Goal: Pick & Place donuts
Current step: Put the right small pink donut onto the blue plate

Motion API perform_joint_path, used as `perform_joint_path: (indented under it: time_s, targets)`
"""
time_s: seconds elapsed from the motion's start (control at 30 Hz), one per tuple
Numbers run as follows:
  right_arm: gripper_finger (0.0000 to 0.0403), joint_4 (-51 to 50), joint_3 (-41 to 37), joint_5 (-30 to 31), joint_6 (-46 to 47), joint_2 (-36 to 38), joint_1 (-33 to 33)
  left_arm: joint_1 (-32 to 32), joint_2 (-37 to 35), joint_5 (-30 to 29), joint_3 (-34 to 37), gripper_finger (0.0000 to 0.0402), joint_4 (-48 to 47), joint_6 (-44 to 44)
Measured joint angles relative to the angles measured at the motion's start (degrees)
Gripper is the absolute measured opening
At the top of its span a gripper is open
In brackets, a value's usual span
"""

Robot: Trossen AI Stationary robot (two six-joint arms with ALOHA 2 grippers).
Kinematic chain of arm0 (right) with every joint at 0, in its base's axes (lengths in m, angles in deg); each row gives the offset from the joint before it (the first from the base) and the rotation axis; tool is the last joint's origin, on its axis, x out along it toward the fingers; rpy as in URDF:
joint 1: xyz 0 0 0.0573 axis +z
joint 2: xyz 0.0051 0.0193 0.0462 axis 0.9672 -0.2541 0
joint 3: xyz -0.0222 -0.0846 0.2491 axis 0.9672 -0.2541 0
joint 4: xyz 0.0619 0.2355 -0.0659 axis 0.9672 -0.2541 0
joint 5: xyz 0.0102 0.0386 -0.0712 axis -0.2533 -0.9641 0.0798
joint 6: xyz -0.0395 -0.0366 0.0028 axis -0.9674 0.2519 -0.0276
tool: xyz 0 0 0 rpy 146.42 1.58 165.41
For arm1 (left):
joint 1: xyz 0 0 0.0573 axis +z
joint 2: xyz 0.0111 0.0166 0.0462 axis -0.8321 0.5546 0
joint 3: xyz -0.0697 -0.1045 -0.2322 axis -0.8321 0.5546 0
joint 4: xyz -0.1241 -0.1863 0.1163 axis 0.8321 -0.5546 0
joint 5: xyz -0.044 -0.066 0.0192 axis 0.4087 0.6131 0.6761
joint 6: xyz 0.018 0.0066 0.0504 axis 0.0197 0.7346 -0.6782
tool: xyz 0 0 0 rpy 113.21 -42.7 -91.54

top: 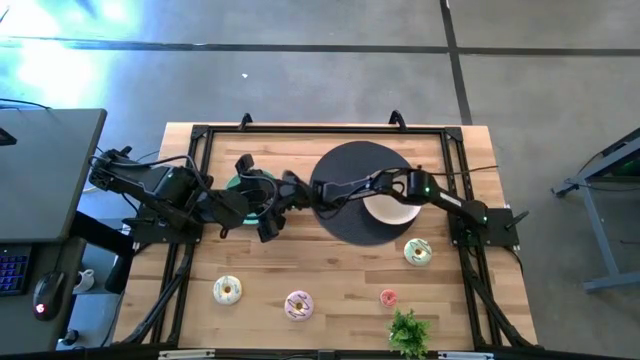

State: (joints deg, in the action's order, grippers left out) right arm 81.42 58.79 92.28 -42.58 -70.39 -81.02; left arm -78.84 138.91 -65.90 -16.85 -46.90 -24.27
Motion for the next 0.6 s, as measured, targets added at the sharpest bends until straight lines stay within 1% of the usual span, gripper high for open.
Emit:
perform_joint_path:
  time_s: [0.1, 0.33, 0.47, 0.53, 0.6]
  targets:
    - [0.0069, -0.40, 0.00, -0.88, -2.64, 0.12, -0.04, 0.00, 0.00, 0.18, 0.00, 0.0172, -0.23, 0.12]
    - [0.0119, -1.50, 0.00, -1.89, -2.39, 0.15, -0.02, 0.00, 0.00, 0.28, 0.00, 0.0172, -0.54, 0.35]
    - [0.0142, -2.27, 0.00, -6.06, -1.76, 0.16, -0.04, -0.02, 0.02, 0.29, 0.00, 0.0172, -0.54, 0.35]
    - [0.0149, -4.88, -0.03, -7.11, -1.80, 0.67, 0.00, 0.00, 0.02, 0.29, 0.00, 0.0172, -0.54, 0.35]
    - [0.0153, -7.36, -0.04, -6.29, -2.38, 1.19, 0.00, 0.00, 0.02, 0.29, 0.00, 0.0172, -0.55, 0.35]
